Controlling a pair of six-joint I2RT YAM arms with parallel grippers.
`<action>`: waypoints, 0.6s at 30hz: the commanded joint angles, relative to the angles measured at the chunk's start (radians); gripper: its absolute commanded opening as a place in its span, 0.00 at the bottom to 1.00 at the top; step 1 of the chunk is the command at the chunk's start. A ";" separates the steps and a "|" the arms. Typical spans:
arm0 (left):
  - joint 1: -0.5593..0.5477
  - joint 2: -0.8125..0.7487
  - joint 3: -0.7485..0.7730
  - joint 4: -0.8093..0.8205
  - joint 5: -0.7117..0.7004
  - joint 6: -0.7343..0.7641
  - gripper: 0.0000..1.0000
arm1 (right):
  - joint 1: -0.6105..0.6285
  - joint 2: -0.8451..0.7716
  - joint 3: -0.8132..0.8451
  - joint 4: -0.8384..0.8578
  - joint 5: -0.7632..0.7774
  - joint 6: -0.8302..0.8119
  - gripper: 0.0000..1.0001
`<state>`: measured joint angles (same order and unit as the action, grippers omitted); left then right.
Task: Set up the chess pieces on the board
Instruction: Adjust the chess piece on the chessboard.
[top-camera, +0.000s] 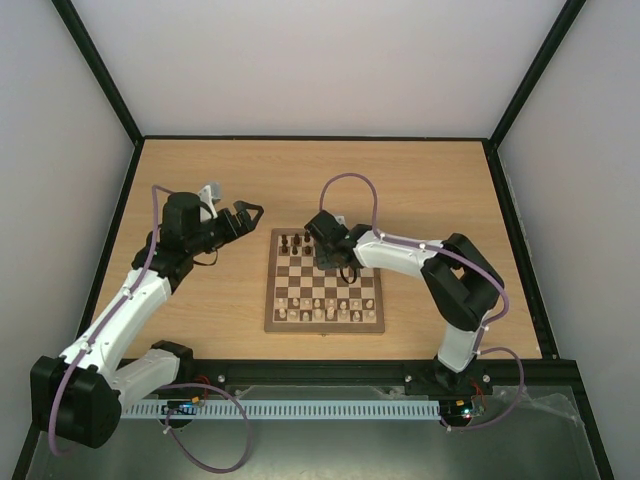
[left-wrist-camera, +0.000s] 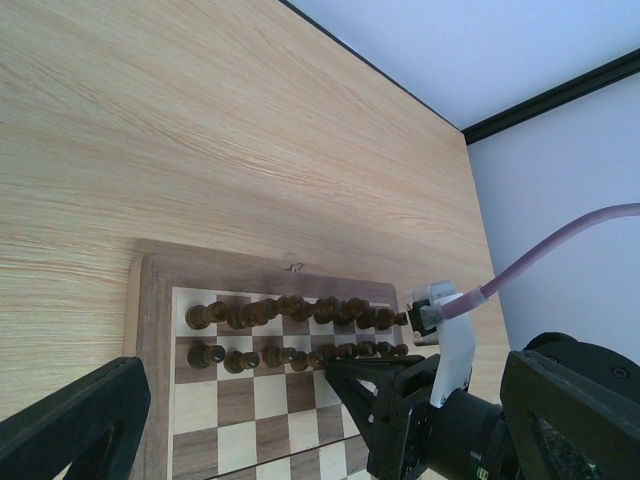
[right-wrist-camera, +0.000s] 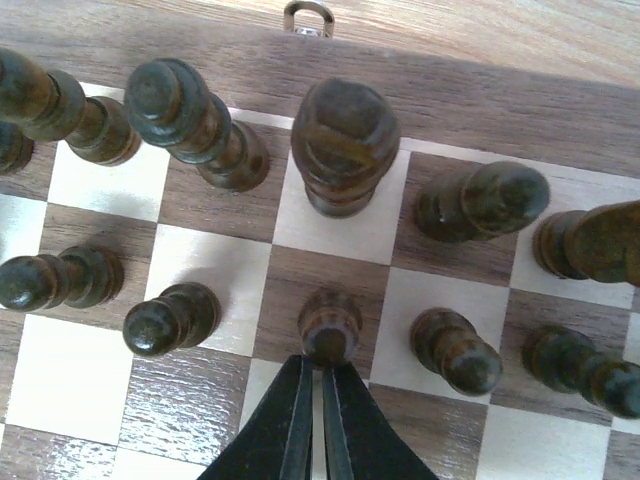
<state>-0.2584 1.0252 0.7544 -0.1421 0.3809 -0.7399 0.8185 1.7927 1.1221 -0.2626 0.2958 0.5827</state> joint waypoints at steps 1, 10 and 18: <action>0.004 0.005 0.016 0.005 -0.006 0.012 0.99 | -0.004 0.020 0.031 -0.008 -0.013 -0.018 0.05; 0.007 -0.018 0.024 -0.010 -0.016 0.015 0.99 | 0.057 -0.115 -0.020 0.013 -0.098 -0.076 0.17; 0.012 -0.076 0.030 -0.068 -0.174 0.093 0.99 | 0.071 -0.401 -0.055 -0.088 0.019 -0.046 0.85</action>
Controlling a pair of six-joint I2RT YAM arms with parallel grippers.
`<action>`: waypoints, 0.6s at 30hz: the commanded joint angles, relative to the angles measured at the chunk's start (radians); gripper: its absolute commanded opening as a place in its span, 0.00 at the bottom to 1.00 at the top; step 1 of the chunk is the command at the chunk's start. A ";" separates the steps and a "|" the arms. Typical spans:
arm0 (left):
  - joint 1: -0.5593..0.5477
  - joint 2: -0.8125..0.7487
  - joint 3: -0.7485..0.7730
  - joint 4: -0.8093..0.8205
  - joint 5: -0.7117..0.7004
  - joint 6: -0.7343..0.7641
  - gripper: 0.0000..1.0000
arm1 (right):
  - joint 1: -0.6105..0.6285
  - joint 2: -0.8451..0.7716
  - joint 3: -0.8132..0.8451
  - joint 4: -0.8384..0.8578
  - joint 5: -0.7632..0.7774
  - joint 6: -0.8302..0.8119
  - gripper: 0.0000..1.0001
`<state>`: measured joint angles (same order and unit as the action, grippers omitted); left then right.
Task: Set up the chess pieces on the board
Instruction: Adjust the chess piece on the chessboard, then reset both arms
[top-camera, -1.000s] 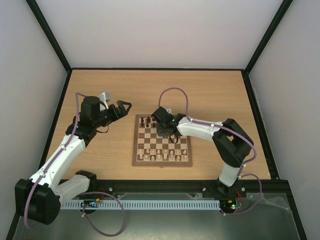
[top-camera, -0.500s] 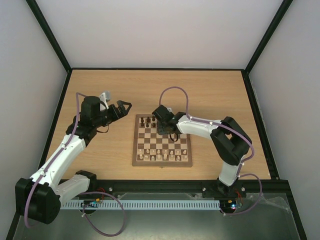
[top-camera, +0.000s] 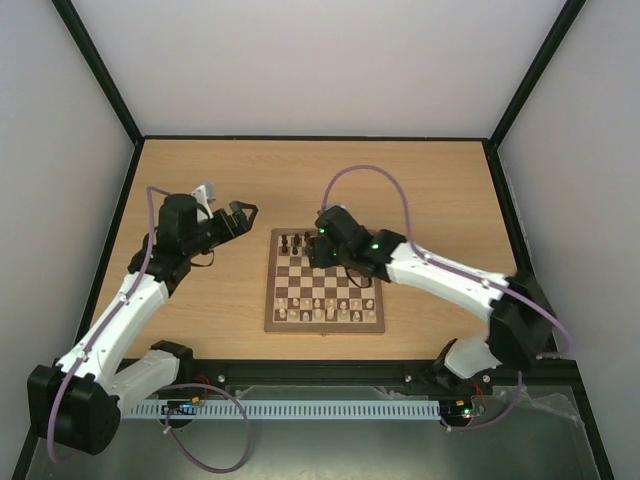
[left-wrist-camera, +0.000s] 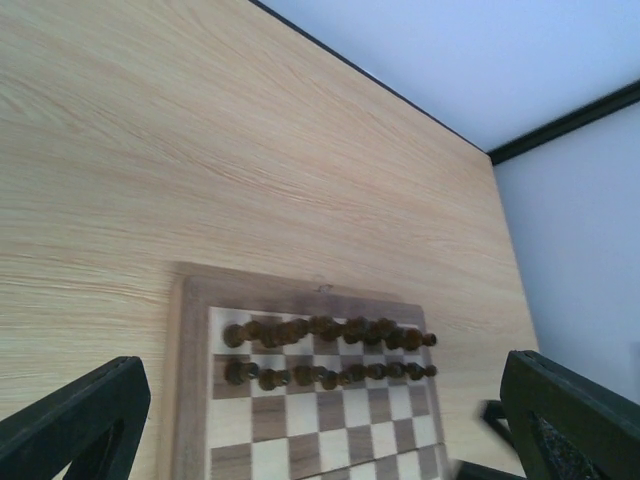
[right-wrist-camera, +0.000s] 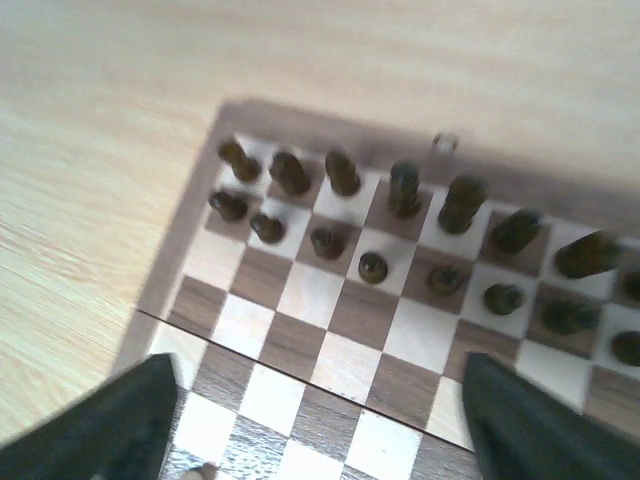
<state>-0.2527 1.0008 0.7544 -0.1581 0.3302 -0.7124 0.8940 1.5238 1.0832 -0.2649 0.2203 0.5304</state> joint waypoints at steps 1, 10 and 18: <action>0.006 -0.064 0.029 -0.065 -0.167 0.077 0.99 | -0.006 -0.162 -0.019 -0.092 0.128 0.006 0.98; 0.015 -0.129 -0.094 0.061 -0.294 0.064 0.99 | -0.191 -0.327 -0.085 -0.007 0.354 -0.042 0.99; 0.012 -0.056 -0.242 0.374 -0.660 0.201 0.99 | -0.477 -0.476 -0.407 0.423 0.422 -0.165 0.99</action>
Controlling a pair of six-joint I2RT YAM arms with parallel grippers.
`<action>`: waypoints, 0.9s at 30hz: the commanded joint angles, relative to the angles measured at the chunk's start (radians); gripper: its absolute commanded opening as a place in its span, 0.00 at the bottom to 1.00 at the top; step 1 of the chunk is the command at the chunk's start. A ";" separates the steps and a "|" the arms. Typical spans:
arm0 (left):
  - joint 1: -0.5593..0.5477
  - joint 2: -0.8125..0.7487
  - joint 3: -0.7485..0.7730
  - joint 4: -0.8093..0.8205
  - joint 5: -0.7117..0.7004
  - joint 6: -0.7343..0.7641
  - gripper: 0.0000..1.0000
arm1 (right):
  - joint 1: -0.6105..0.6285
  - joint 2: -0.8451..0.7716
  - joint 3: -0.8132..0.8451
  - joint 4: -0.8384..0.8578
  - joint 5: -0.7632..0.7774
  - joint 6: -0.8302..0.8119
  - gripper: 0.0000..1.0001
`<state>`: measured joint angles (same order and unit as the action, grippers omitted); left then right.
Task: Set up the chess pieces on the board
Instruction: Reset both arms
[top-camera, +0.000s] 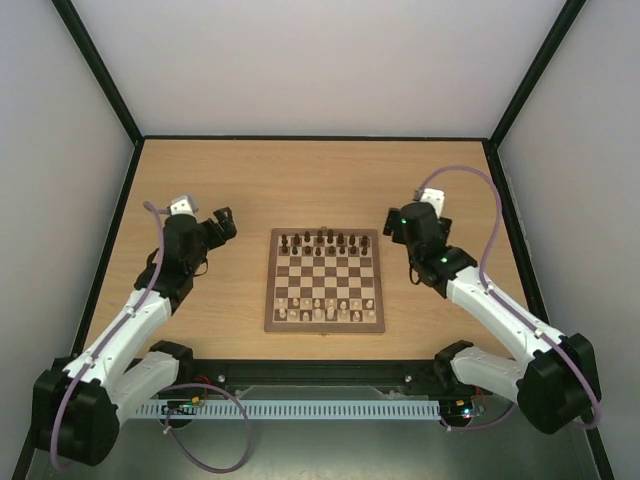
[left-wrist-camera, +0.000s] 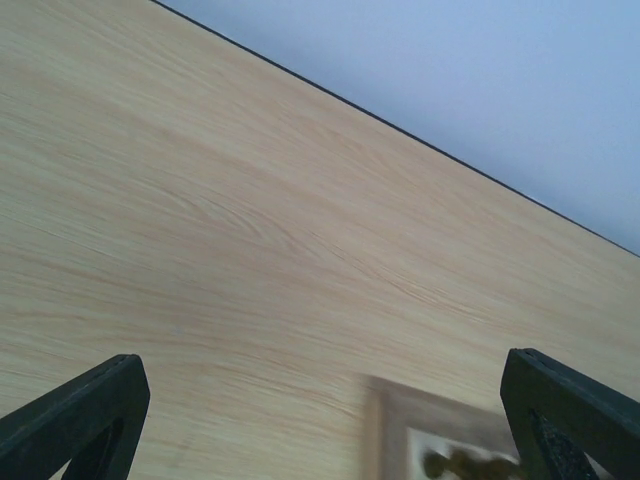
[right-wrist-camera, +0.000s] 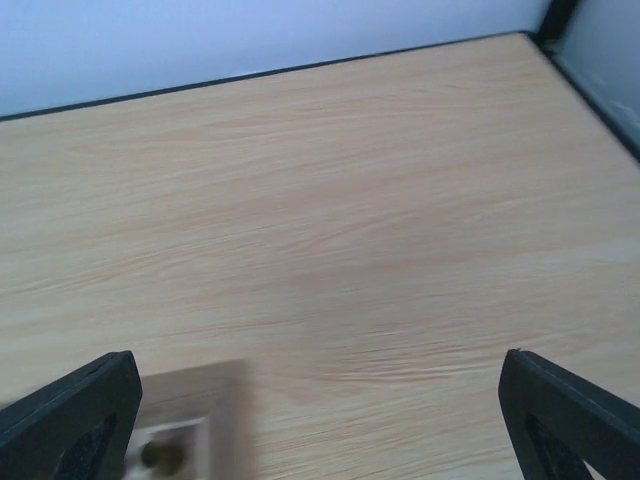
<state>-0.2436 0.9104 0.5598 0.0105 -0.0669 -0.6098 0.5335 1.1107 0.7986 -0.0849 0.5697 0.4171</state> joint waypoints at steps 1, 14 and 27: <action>0.005 0.047 -0.075 0.259 -0.308 0.119 0.99 | -0.153 -0.080 -0.170 0.305 0.075 -0.055 0.98; 0.141 0.253 -0.178 0.591 -0.340 0.300 1.00 | -0.353 0.172 -0.378 0.768 0.139 -0.080 0.99; 0.230 0.485 -0.237 0.945 -0.299 0.413 0.99 | -0.420 0.388 -0.438 1.068 0.119 -0.119 0.99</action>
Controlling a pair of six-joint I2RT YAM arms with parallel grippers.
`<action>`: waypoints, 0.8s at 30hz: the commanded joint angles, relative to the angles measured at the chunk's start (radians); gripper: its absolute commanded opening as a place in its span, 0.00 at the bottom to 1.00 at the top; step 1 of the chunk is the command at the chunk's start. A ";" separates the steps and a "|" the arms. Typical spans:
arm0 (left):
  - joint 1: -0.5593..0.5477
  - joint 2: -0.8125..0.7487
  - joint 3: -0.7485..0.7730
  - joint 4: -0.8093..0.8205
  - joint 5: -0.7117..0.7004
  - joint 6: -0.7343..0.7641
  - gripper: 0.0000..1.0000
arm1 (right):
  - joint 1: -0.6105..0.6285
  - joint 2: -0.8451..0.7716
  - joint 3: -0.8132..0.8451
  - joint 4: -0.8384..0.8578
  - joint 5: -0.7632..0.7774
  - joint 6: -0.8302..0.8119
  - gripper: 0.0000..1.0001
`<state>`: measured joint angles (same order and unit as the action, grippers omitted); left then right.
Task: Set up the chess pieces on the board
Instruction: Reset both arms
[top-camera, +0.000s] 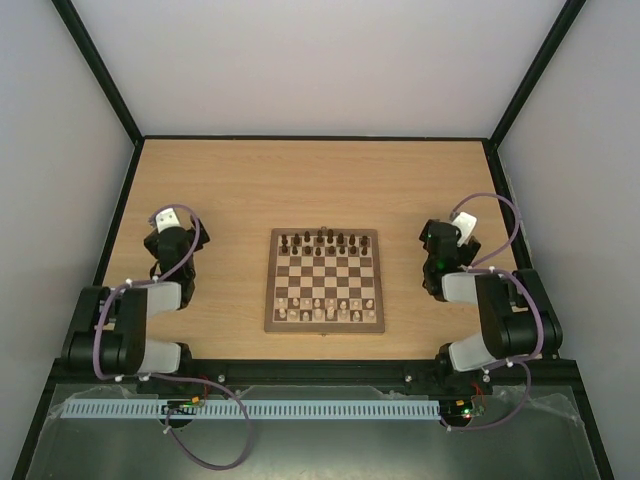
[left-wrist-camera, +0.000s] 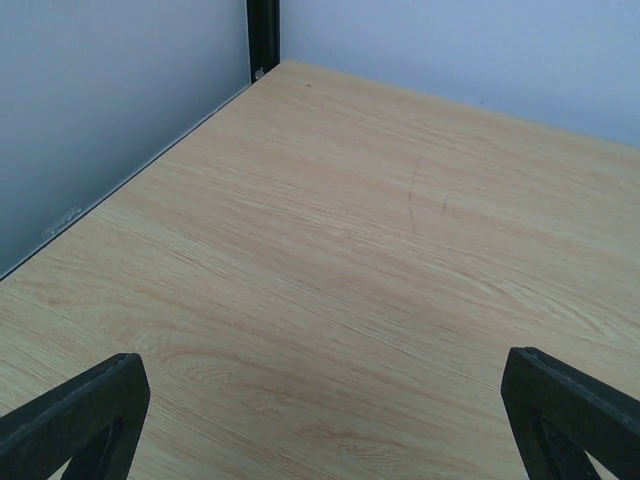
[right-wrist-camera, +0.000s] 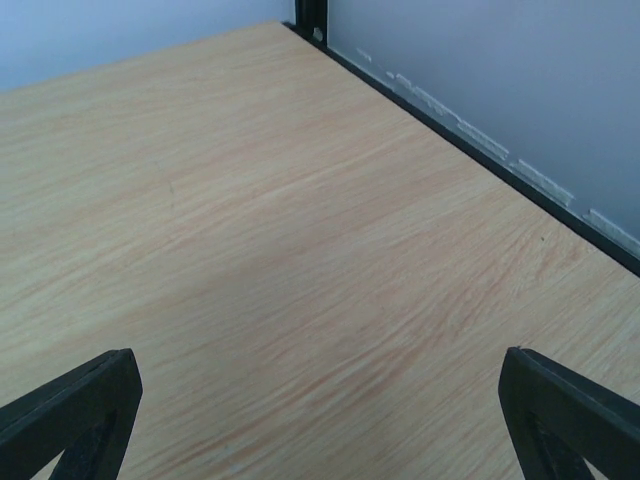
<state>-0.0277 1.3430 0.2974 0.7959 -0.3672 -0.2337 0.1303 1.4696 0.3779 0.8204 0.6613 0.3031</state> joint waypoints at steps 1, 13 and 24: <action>0.022 0.062 0.031 0.162 -0.002 0.038 1.00 | -0.016 0.040 0.002 0.139 0.018 -0.006 0.99; 0.014 0.101 -0.017 0.306 0.035 0.082 0.99 | 0.009 -0.019 -0.201 0.470 -0.173 -0.139 0.99; 0.011 0.160 -0.041 0.403 0.082 0.106 1.00 | -0.023 0.056 -0.195 0.525 -0.312 -0.173 0.99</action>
<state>-0.0269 1.4944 0.2665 1.1103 -0.3141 -0.1360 0.1108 1.4845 0.2207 1.1885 0.4217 0.1696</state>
